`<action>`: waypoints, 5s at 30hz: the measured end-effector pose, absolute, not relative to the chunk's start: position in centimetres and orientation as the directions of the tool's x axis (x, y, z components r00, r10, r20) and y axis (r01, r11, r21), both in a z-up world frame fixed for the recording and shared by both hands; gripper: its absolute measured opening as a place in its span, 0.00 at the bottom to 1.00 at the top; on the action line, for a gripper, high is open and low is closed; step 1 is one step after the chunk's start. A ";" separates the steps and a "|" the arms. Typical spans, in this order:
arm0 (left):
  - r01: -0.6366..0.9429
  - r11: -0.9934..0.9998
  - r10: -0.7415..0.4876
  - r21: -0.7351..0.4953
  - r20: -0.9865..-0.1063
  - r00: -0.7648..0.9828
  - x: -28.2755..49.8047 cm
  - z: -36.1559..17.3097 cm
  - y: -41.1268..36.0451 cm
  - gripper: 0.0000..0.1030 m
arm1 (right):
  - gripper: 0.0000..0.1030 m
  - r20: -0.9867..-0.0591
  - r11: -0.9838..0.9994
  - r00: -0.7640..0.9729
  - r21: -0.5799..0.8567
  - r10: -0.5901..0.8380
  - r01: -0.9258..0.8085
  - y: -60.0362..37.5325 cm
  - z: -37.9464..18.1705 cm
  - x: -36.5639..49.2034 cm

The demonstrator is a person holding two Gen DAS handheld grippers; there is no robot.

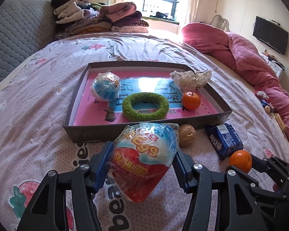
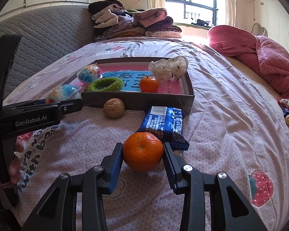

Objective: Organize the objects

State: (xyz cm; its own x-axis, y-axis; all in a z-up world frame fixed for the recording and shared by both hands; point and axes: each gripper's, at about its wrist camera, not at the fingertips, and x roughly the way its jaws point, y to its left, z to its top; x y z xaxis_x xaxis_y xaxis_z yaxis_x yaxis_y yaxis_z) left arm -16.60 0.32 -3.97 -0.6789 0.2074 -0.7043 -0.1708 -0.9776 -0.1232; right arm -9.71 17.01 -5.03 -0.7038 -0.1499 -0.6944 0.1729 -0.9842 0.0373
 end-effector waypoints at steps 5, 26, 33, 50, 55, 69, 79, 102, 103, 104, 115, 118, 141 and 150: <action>-0.175 -0.979 0.200 -0.109 -0.697 -0.689 -15.4 -3.4 0.7 0.59 | 0.40 -0.681 -0.982 -0.714 0.039 -0.161 0.184 16.9 -4.4 -9.4; -0.152 -0.986 0.157 -0.065 -0.642 -0.750 -10.3 0.1 1.2 0.59 | 0.40 -0.594 -0.975 -0.782 0.020 -0.188 0.219 16.6 -1.3 -7.9; -0.136 -0.989 0.138 -0.050 -0.615 -0.776 -9.2 1.4 1.1 0.59 | 0.40 -0.566 -0.973 -0.799 0.025 -0.202 0.228 16.7 -0.1 -7.3; -0.108 -0.994 0.108 -0.034 -0.565 -0.818 -8.7 4.8 1.2 0.59 | 0.40 -0.471 -0.963 -0.849 0.006 -0.239 0.268 15.9 4.9 -7.7; -0.100 -0.995 0.095 -0.020 -0.553 -0.828 -9.3 5.6 1.2 0.59 | 0.40 -0.450 -0.962 -0.859 0.001 -0.244 0.273 15.6 5.9 -8.3; -0.076 -0.997 0.070 -0.010 -0.529 -0.846 -11.7 8.0 0.1 0.59 | 0.40 -0.405 -0.960 -0.879 -0.011 -0.251 0.279 15.7 8.5 -10.7; -0.061 -0.998 0.058 -0.012 -0.521 -0.851 -14.9 9.0 0.0 0.59 | 0.40 -0.389 -0.961 -0.889 -0.025 -0.244 0.275 15.9 9.5 -13.1; -0.069 -0.997 0.047 0.019 -0.548 -0.835 -23.2 7.8 1.8 0.59 | 0.40 -0.425 -0.975 -0.890 -0.070 -0.163 0.212 18.4 8.0 -20.4; -0.069 -0.997 0.048 0.018 -0.552 -0.832 -23.5 7.5 1.8 0.59 | 0.40 -0.428 -0.975 -0.890 -0.072 -0.160 0.210 18.5 7.8 -20.6; -0.069 -0.997 0.049 0.016 -0.558 -0.829 -23.8 7.1 1.8 0.59 | 0.40 -0.432 -0.975 -0.888 -0.073 -0.158 0.209 18.6 7.7 -20.8; -0.081 -0.997 0.052 0.017 -0.629 -0.776 -26.0 3.0 2.5 0.59 | 0.40 -0.518 -0.974 -0.846 -0.096 -0.127 0.205 19.1 4.5 -23.3; -0.087 -0.996 0.056 0.016 -0.649 -0.759 -26.2 1.8 2.7 0.59 | 0.40 -0.559 -0.974 -0.821 -0.101 -0.113 0.203 19.1 3.2 -23.8; -0.119 -0.993 0.063 0.016 -0.775 -0.629 -27.6 -3.8 3.5 0.59 | 0.40 -0.776 -0.940 -0.631 -0.220 0.006 0.261 18.3 -3.5 -25.9; -0.121 -0.993 0.064 0.013 -0.788 -0.612 -28.0 -4.2 3.5 0.59 | 0.40 -0.791 -0.929 -0.612 -0.249 0.032 0.274 17.9 -4.5 -26.0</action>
